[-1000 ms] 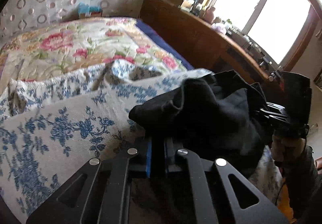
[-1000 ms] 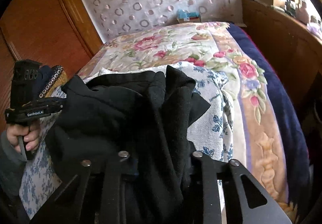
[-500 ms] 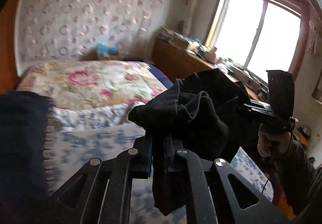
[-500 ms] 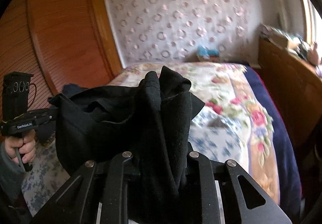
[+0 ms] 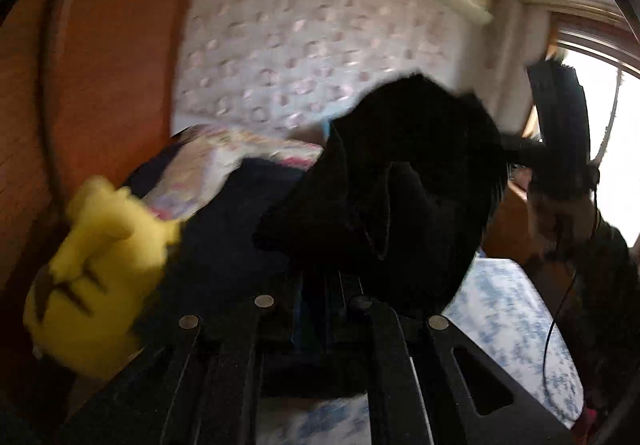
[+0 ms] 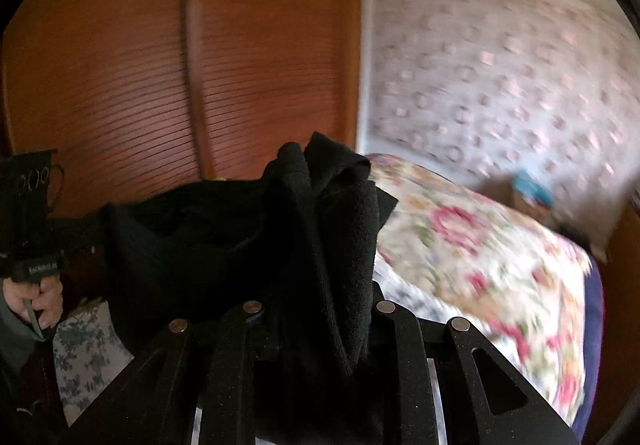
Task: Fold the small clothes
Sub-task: 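Lift the folded shirt with both tools and carry it toward the navy garment, then lay the folded shirt on top of the navy garment and open both tools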
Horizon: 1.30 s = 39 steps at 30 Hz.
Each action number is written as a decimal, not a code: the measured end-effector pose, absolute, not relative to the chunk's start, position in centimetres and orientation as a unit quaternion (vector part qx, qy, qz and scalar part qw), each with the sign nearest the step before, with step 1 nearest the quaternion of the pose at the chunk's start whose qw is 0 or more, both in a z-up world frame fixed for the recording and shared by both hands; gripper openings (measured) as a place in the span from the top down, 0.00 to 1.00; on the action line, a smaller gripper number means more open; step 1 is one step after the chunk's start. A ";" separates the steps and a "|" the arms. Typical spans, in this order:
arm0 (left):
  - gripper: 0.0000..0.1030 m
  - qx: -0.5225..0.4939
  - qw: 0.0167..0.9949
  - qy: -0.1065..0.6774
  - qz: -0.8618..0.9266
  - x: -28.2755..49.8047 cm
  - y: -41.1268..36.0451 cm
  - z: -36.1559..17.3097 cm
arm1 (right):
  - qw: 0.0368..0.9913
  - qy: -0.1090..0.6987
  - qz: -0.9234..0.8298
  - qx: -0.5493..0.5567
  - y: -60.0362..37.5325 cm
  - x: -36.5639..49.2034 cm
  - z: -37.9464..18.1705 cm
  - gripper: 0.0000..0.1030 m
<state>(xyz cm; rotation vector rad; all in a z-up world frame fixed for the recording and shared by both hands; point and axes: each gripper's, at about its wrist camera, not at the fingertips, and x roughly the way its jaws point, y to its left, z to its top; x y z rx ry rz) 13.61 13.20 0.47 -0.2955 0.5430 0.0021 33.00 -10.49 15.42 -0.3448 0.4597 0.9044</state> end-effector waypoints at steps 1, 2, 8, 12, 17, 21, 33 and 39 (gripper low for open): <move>0.92 -0.154 0.950 0.272 0.010 13.5 13.9 -0.4 | 0.851 0.220 0.442 -0.178 -8.5 33.9 15.4 0.79; 0.92 -0.161 0.947 0.277 0.017 13.2 14.4 -1.3 | 0.842 0.220 0.454 -0.193 -6.4 34.5 15.3 0.79; 0.92 -0.182 0.933 0.308 0.039 12.0 16.1 -5.0 | 0.799 0.225 0.493 -0.261 3.1 38.8 13.3 0.79; 0.91 -0.178 0.930 0.318 0.047 12.6 16.2 -6.1 | 0.793 0.245 0.490 -0.265 6.6 41.9 11.7 0.76; 0.91 -0.171 0.932 0.314 0.048 12.1 16.9 -5.8 | 0.848 0.235 0.424 -0.214 5.6 43.3 12.6 0.51; 0.91 -0.174 0.933 0.311 0.049 11.3 16.7 -5.1 | 0.858 0.217 0.428 -0.182 3.3 40.9 12.2 0.50; 0.42 -0.135 0.946 0.284 0.076 8.6 16.0 -2.5 | 0.838 0.260 0.442 -0.186 1.7 44.0 5.7 0.50; 0.19 -0.108 0.955 0.266 0.075 8.1 14.7 -1.0 | 0.849 0.269 0.431 -0.147 2.1 44.8 6.4 0.48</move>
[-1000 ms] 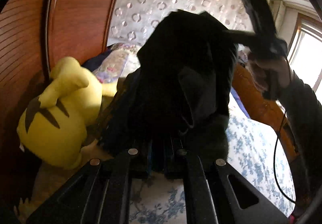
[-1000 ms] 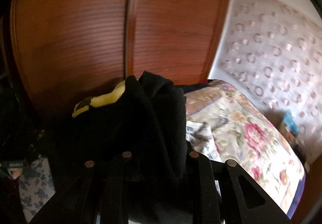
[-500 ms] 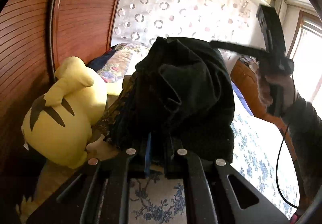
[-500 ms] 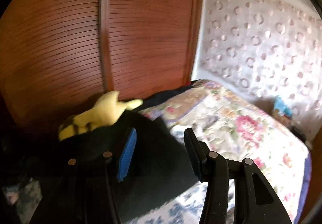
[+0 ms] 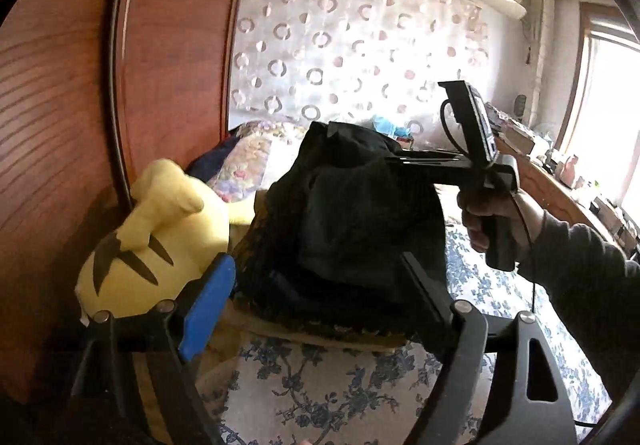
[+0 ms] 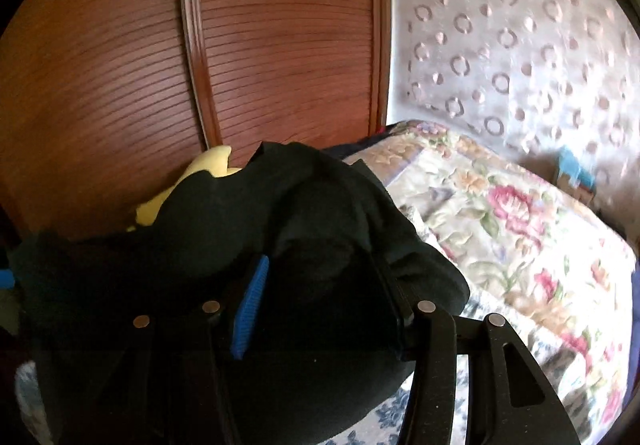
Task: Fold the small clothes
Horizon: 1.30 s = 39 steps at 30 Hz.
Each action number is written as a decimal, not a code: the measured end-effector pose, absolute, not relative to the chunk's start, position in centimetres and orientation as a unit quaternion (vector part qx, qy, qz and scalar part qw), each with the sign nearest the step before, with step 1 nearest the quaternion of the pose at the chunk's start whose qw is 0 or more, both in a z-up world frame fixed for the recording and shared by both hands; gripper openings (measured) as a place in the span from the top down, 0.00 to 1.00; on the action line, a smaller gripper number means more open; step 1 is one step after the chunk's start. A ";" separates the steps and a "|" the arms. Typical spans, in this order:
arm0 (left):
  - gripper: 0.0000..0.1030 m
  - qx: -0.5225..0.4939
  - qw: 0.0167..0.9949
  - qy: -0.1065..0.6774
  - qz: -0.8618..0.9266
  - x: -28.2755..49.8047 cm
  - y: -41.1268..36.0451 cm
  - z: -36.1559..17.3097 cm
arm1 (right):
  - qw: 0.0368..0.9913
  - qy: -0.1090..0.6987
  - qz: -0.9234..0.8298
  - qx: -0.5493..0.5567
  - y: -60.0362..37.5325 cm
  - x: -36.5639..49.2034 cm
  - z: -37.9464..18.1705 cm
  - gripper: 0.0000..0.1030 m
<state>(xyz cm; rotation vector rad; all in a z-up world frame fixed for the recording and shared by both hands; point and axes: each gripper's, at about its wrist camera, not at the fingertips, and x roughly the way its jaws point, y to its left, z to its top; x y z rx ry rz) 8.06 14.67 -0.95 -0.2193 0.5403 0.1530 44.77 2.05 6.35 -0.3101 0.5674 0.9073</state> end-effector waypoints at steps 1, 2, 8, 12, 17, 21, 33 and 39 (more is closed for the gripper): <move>0.19 -0.100 0.956 0.264 0.074 8.1 14.2 -0.6 | 0.852 0.266 0.425 -0.149 1.7 44.4 6.6 0.48; 0.19 -0.095 0.958 0.262 0.073 8.1 13.9 -0.4 | 0.856 0.264 0.420 -0.147 1.2 43.9 7.1 0.48; 0.19 -0.063 0.962 0.257 0.074 8.2 11.1 0.3 | 0.874 0.246 0.400 -0.125 -3.5 37.2 8.4 0.47; 0.19 -0.051 0.964 0.253 0.058 8.0 9.3 0.3 | 0.892 0.232 0.368 -0.123 -7.3 32.4 8.9 0.45; 0.19 -0.040 0.966 0.254 0.032 7.9 6.9 0.1 | 0.907 0.229 0.336 -0.105 -11.0 25.9 8.8 0.39; 0.19 -0.034 0.965 0.258 0.018 7.6 4.9 0.0 | 0.916 0.234 0.314 -0.084 -13.6 21.5 8.2 0.30; 0.19 -0.009 0.971 0.240 -0.019 6.0 -1.4 1.5 | 0.959 0.201 0.199 -0.017 -17.7 9.6 9.3 0.20; 0.19 0.004 0.975 0.223 -0.012 5.2 -3.0 3.2 | 0.970 0.175 0.169 0.013 -18.4 4.6 10.8 0.20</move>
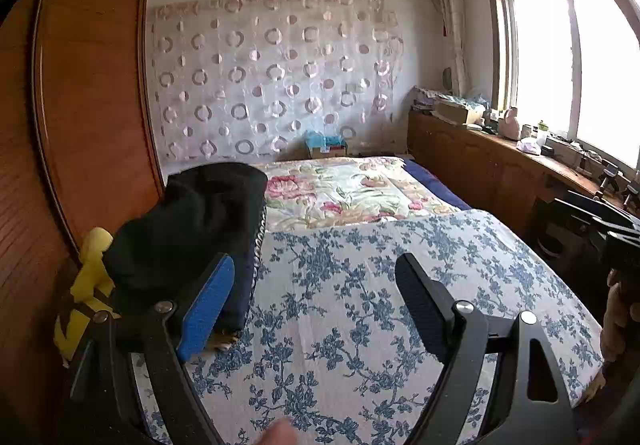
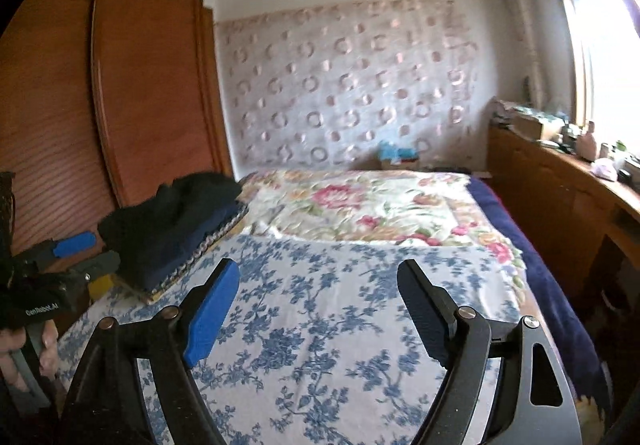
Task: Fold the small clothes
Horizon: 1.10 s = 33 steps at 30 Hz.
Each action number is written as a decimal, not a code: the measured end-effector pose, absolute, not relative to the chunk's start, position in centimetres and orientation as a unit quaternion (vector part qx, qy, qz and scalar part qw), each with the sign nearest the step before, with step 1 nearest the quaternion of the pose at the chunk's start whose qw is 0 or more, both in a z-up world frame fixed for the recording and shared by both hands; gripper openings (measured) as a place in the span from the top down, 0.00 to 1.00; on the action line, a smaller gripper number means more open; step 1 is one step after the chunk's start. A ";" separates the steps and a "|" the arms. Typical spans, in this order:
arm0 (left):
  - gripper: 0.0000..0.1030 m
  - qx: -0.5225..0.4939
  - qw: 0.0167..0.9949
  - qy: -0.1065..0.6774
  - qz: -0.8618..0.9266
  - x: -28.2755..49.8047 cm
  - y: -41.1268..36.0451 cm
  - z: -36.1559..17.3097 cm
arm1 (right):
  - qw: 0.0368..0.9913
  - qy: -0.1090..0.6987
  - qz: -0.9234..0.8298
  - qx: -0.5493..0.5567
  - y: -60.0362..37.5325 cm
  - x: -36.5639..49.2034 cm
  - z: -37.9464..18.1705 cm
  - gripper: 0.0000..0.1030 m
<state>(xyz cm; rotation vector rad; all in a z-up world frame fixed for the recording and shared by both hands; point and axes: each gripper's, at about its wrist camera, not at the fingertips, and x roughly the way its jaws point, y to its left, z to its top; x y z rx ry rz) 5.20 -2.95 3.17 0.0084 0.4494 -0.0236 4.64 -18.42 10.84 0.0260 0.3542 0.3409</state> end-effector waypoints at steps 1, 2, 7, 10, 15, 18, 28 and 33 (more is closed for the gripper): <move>0.19 0.004 0.975 0.220 -0.010 5.0 -3.1 3.5 | 0.971 0.173 0.166 0.013 -18.3 3.9 10.9 0.20; 0.19 0.002 0.976 0.219 -0.009 4.9 -3.1 3.6 | 0.972 0.170 0.164 0.013 -18.1 3.3 11.2 0.20; 0.19 0.000 0.977 0.214 -0.007 4.5 -3.0 4.0 | 0.975 0.161 0.155 0.014 -16.7 1.2 11.1 0.20; 0.19 -0.002 0.977 0.214 -0.008 4.4 -3.0 3.9 | 0.975 0.159 0.152 0.014 -16.4 0.4 10.3 0.20; 0.19 -0.002 0.977 0.214 -0.009 4.4 -3.1 4.0 | 0.976 0.159 0.150 0.013 -17.1 1.2 9.6 0.20; 0.19 -0.003 0.977 0.213 -0.009 4.4 -3.1 4.0 | 0.975 0.161 0.150 0.014 -17.2 1.9 9.5 0.20; 0.19 -0.003 0.977 0.213 -0.009 4.4 -3.0 4.0 | 0.975 0.161 0.151 0.014 -17.9 2.9 9.4 0.20; 0.19 -0.002 0.977 0.212 -0.008 4.3 -3.2 4.1 | 0.975 0.161 0.151 0.014 -18.1 3.1 9.4 0.20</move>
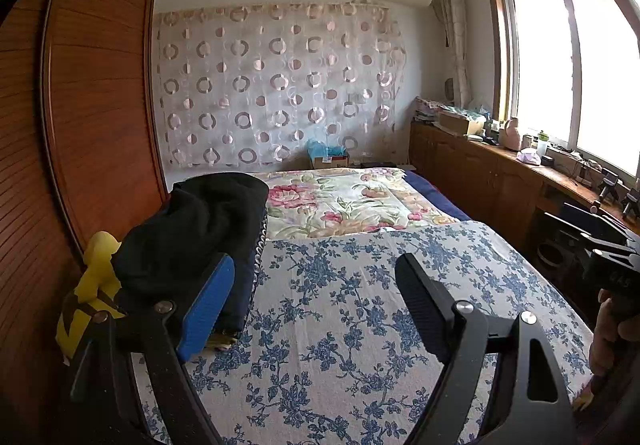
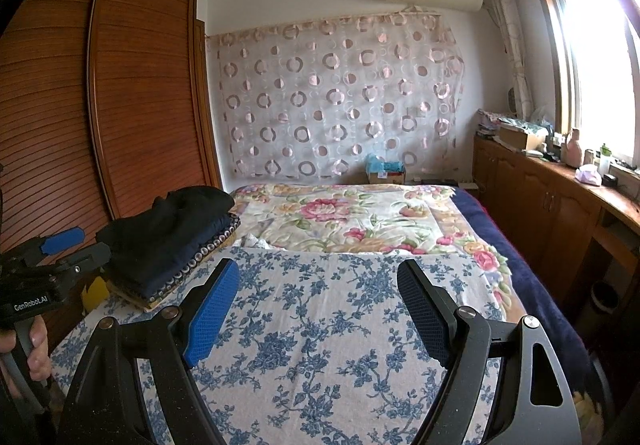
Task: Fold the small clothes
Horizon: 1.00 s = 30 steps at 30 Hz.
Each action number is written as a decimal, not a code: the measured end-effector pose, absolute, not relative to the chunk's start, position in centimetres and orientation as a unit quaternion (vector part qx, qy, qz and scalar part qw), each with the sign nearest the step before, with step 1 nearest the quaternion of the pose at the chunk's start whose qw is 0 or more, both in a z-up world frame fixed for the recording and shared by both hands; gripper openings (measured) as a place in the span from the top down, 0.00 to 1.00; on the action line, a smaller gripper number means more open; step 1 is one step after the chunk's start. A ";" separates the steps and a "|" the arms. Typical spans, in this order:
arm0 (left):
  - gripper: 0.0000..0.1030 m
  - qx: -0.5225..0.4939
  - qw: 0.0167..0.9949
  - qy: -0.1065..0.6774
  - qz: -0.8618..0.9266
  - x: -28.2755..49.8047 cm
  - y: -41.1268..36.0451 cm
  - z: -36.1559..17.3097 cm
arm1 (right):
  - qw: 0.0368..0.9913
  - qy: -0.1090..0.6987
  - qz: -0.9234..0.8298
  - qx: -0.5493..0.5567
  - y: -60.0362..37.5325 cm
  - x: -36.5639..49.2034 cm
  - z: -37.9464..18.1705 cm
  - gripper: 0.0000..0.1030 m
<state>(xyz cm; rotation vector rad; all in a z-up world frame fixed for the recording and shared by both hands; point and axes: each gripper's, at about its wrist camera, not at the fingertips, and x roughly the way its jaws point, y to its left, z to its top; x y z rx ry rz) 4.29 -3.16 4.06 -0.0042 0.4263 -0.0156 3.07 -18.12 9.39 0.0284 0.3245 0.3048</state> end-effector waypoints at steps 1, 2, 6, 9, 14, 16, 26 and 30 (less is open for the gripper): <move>0.19 -0.003 0.977 0.212 -0.008 4.3 -3.1 4.0 | 0.975 0.161 0.151 0.015 -18.3 3.1 9.4 0.20; 0.19 -0.003 0.977 0.211 -0.008 4.3 -3.1 4.0 | 0.975 0.161 0.151 0.015 -18.3 3.2 9.5 0.20; 0.19 -0.004 0.977 0.212 -0.007 4.3 -3.1 4.0 | 0.975 0.161 0.150 0.016 -18.7 3.4 9.4 0.20; 0.19 -0.002 0.977 0.212 -0.008 4.3 -3.0 3.9 | 0.975 0.161 0.150 0.015 -18.8 3.4 9.4 0.20; 0.19 -0.003 0.977 0.211 -0.009 4.3 -3.0 3.8 | 0.975 0.162 0.150 0.015 -19.0 3.4 9.4 0.20; 0.19 -0.002 0.977 0.211 -0.008 4.3 -3.0 3.9 | 0.975 0.163 0.150 0.015 -19.2 3.5 9.4 0.20; 0.19 -0.002 0.978 0.211 -0.008 4.2 -3.0 3.8 | 0.975 0.163 0.151 0.015 -19.6 3.5 9.4 0.20; 0.19 -0.003 0.977 0.211 -0.008 4.3 -3.0 3.7 | 0.975 0.162 0.151 0.015 -19.7 3.5 9.4 0.20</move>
